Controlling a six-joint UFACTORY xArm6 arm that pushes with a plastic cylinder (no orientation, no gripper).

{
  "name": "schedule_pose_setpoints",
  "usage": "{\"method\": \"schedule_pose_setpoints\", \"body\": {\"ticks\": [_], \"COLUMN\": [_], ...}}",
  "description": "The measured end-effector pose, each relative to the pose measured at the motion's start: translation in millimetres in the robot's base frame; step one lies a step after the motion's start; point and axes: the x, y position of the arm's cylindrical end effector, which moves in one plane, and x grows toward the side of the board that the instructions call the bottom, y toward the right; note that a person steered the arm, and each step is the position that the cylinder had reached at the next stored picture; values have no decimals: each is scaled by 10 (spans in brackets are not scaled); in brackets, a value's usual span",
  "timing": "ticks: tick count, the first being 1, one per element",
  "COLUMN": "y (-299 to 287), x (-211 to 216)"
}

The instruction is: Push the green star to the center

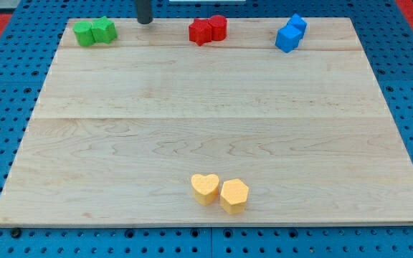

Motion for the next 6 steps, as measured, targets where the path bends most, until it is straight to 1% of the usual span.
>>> {"method": "schedule_pose_setpoints", "body": {"ticks": [1, 2, 3, 4, 5, 6], "y": [-642, -877, -809, -798, -595, -157], "x": [-5, 97, 452, 677, 868, 1128]}}
